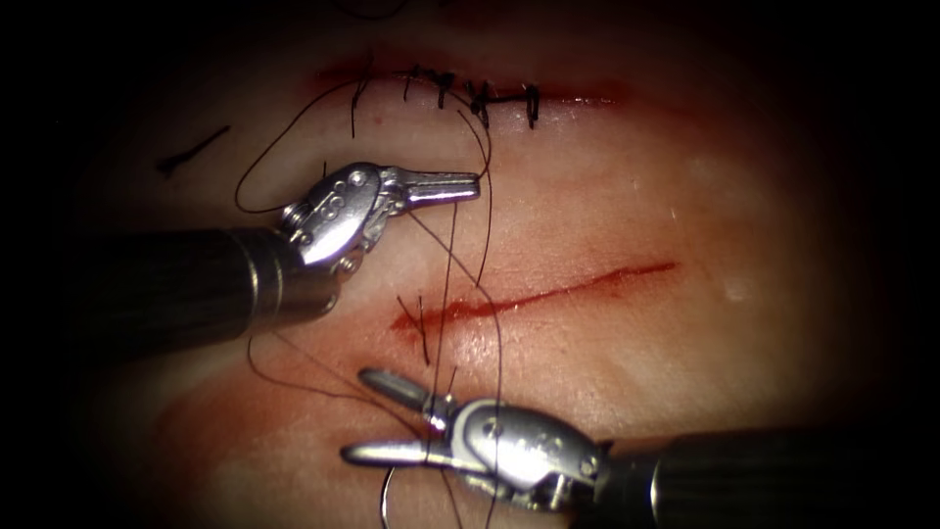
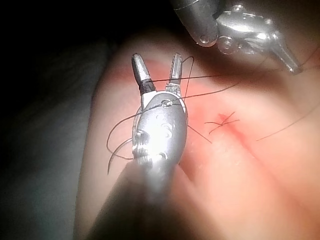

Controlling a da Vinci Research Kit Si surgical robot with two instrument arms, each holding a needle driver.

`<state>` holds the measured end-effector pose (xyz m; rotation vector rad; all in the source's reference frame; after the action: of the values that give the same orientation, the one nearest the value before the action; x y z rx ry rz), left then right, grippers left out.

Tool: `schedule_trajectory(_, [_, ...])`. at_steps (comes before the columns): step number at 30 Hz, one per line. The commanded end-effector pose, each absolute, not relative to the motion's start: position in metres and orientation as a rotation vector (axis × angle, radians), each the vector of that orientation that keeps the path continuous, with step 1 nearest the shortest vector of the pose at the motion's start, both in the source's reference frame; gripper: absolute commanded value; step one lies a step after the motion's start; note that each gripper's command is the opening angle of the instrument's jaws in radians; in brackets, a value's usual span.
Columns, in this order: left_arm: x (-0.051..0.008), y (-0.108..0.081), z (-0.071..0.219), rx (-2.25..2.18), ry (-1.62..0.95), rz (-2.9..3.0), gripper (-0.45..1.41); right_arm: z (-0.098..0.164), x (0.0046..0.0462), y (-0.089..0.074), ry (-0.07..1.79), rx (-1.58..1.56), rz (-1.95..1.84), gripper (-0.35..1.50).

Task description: Wound Closure

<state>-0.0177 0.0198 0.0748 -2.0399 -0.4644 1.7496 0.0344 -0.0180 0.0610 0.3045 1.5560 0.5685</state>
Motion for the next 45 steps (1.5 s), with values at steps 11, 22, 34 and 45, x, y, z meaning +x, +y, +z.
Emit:
schedule_trajectory(11, [-0.0179,0.019,0.076,-2.045,-0.465,1.719,-0.45,0.06,0.0305,-0.017,1.674,0.235,0.739,1.18])
schedule_trajectory(22, [-0.0172,0.017,0.076,-2.045,-0.468,1.713,-0.45,0.061,0.0282,-0.015,1.659,0.217,0.836,1.18])
schedule_trajectory(34, [-0.016,0.013,0.077,-2.035,-0.492,1.695,-0.45,0.061,0.0276,-0.014,1.664,0.21,0.878,1.18])
schedule_trajectory(45, [-0.0144,0.009,0.073,-2.054,-0.531,1.658,-0.45,0.062,0.0269,-0.014,1.643,0.177,0.902,1.18])
